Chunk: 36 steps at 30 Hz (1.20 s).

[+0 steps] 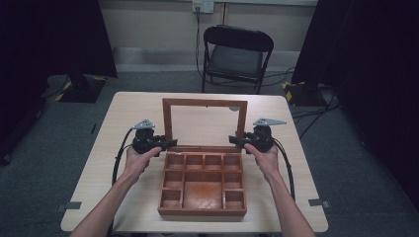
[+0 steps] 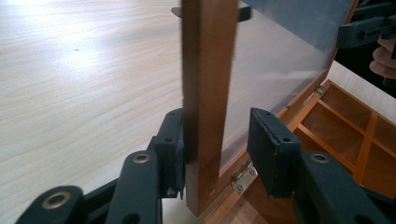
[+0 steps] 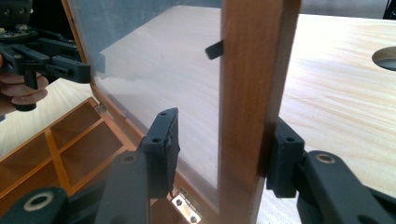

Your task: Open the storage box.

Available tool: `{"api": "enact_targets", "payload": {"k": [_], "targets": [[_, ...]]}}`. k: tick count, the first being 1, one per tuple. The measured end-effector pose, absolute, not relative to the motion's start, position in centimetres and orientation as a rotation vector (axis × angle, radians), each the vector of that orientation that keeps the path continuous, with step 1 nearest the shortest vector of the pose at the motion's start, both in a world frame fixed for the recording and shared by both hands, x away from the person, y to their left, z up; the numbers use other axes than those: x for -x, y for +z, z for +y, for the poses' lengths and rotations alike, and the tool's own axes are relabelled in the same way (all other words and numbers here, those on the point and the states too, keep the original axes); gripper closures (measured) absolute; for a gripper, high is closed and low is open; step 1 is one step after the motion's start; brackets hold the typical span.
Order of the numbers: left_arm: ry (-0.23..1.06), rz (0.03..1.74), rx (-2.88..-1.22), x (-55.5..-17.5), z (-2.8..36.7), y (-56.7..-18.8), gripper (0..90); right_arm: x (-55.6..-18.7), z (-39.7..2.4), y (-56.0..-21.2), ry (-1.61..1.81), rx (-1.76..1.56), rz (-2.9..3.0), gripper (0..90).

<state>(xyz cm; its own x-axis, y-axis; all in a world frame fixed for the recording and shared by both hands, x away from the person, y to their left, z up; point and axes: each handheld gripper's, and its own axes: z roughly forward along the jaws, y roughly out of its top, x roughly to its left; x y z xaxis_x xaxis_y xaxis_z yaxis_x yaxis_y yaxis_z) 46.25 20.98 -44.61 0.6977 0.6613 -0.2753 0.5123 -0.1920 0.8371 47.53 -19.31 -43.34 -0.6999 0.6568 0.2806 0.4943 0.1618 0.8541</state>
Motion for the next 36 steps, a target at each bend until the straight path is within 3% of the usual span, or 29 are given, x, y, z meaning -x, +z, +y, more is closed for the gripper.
{"api": "enact_targets", "payload": {"k": [15,19,36], "targets": [[0.145,0.976,-1.833,-47.3,20.8,-45.2,52.7,-48.6,-19.4,-44.4,1.554,-1.216,2.239,53.7],[0.149,0.998,-1.839,-47.5,20.5,-45.4,47.6,-48.8,-19.5,-44.6,1.539,-1.224,2.238,52.8],[0.114,1.017,-1.851,-48.2,20.6,-46.4,48.1,-49.5,-19.2,-45.8,1.523,-1.291,2.242,45.0]]}}
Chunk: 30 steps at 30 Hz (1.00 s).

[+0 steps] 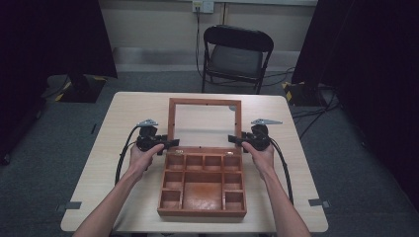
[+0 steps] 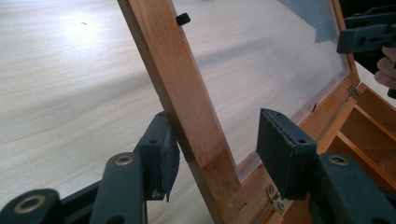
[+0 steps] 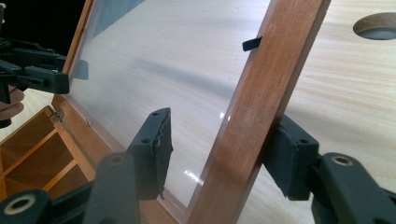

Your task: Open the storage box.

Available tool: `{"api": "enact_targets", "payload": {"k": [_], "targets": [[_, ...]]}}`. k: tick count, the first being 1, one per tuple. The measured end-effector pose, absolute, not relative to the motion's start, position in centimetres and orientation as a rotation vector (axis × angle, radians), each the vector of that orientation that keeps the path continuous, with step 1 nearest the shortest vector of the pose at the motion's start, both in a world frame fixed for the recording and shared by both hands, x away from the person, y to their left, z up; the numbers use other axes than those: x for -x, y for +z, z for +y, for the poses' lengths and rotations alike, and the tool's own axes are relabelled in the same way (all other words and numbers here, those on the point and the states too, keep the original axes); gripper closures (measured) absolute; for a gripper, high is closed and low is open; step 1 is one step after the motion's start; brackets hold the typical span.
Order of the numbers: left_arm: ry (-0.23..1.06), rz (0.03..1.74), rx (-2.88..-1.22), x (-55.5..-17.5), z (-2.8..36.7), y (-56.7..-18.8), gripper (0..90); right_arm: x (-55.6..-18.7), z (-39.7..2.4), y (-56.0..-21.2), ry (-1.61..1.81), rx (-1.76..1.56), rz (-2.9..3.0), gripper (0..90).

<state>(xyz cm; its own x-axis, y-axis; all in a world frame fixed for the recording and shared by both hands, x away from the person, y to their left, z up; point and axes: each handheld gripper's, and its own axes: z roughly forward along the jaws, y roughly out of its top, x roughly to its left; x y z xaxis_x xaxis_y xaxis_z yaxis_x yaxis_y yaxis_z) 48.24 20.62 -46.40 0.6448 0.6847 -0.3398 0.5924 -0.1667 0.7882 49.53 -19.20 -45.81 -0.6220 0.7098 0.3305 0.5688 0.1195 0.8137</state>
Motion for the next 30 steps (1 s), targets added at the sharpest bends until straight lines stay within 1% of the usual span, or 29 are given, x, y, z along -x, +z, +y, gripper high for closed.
{"api": "enact_targets", "payload": {"k": [3,7,14,18,19,21,30], "targets": [[0.084,1.023,-1.835,-48.4,20.8,-46.6,48.9,-49.6,-19.2,-45.9,1.525,-1.298,2.241,44.1],[0.084,1.028,-1.835,-48.5,20.9,-46.7,49.0,-49.7,-19.0,-46.0,1.511,-1.302,2.235,41.9],[0.075,1.031,-1.849,-48.7,21.0,-47.1,44.7,-50.0,-18.4,-46.8,1.470,-1.332,2.245,31.9],[0.070,1.052,-1.861,-48.8,21.0,-47.3,42.6,-50.1,-18.3,-47.0,1.456,-1.344,2.249,28.8],[0.056,1.059,-1.858,-48.9,21.0,-47.4,40.4,-50.2,-18.3,-47.2,1.441,-1.360,2.243,25.7],[0.031,1.069,-1.852,-49.1,21.1,-47.8,39.0,-50.2,-18.4,-47.3,1.441,-1.370,2.241,24.7],[0.013,1.081,-1.844,-49.2,21.2,-47.9,38.6,-50.2,-18.0,-47.6,1.394,-1.374,2.249,21.1]]}}
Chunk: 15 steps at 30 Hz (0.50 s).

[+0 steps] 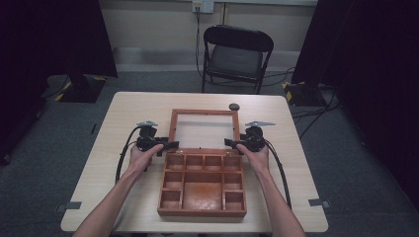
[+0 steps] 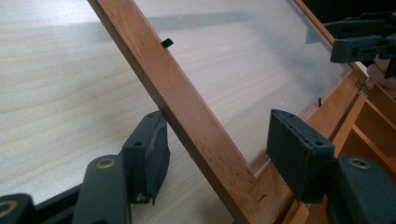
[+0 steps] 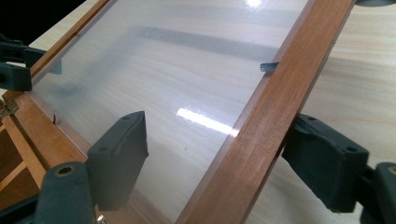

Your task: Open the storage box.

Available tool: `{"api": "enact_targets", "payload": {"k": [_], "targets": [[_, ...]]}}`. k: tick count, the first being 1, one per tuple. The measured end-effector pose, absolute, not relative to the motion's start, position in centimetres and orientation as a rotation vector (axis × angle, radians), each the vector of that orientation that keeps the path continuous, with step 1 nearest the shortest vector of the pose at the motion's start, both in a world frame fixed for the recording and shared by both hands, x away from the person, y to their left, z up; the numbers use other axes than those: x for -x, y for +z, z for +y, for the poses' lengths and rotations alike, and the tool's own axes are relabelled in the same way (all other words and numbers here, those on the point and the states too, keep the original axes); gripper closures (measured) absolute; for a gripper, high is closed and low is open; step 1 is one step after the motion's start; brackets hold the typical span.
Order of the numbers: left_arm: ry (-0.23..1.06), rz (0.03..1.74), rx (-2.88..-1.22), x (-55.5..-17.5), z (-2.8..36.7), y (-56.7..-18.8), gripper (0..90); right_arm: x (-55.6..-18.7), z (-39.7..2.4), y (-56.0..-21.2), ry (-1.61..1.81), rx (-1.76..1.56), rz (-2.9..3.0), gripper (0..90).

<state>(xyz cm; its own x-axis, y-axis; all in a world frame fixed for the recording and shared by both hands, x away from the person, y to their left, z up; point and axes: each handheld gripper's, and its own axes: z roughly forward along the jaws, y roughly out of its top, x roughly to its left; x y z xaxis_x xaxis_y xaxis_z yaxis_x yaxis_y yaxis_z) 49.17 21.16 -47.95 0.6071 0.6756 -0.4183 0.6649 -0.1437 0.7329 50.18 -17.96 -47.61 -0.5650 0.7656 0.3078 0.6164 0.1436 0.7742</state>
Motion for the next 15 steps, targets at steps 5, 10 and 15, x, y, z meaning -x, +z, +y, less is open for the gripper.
{"api": "enact_targets", "payload": {"k": [5,10,15], "targets": [[0.018,1.097,-1.852,-49.18,21.10,-48.00,36.3,-50.24,-17.95,-47.82,1.383,-1.400,2.253,19.6],[-0.003,1.105,-1.847,-49.30,21.14,-48.20,34.5,-50.22,-18.18,-47.89,1.373,-1.408,2.274,19.3],[0.054,1.109,-1.879,-49.11,20.84,-47.93,33.9,-50.48,-18.38,-48.41,1.393,-1.493,2.290,18.3]]}}
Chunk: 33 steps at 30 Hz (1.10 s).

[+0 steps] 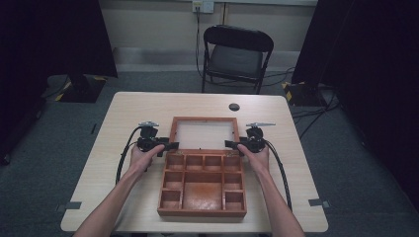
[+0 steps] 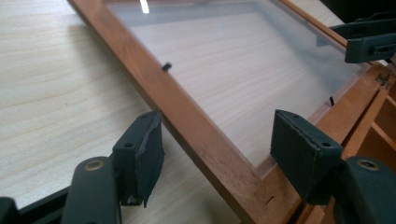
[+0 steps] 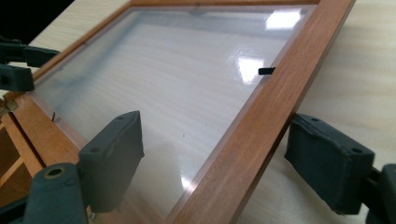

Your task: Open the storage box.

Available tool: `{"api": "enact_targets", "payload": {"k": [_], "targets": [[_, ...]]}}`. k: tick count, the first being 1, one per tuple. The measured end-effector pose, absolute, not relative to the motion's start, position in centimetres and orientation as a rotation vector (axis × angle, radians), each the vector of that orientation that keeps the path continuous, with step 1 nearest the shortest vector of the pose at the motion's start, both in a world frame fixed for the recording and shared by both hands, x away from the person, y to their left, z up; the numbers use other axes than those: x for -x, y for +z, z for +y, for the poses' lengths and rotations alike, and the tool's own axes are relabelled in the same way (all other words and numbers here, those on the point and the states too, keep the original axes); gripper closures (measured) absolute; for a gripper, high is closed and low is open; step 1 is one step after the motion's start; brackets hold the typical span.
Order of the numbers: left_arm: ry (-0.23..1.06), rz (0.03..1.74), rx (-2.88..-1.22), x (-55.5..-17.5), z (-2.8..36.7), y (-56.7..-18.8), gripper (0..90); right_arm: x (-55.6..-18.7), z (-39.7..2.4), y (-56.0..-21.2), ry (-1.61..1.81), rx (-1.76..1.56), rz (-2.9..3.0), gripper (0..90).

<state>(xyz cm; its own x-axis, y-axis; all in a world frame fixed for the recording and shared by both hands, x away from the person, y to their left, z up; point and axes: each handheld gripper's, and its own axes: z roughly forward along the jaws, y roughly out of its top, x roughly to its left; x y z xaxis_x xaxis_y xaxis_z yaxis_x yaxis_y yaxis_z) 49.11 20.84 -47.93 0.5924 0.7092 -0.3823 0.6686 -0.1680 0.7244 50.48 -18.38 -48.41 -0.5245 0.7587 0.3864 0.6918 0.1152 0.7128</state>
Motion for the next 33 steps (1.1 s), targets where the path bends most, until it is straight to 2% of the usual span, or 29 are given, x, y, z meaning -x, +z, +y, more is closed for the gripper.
{"api": "enact_targets", "payload": {"k": [5,13,21,33], "targets": [[0.042,1.118,-1.878,-49.2,21.0,-48.1,29.8,-50.5,-18.7,-48.5,1.380,-1.496,2.277,18.0],[0.091,1.130,-1.872,-48.4,22.0,-47.5,25.2,-49.9,-19.2,-47.7,1.361,-1.475,2.255,17.0],[0.159,1.141,-1.893,-46.5,24.3,-46.6,18.7,-48.1,-20.7,-46.4,1.322,-1.474,2.212,15.7],[0.225,1.155,-1.940,-43.4,27.8,-46.2,17.0,-43.4,-24.4,-45.3,1.236,-1.452,2.168,16.2]]}}
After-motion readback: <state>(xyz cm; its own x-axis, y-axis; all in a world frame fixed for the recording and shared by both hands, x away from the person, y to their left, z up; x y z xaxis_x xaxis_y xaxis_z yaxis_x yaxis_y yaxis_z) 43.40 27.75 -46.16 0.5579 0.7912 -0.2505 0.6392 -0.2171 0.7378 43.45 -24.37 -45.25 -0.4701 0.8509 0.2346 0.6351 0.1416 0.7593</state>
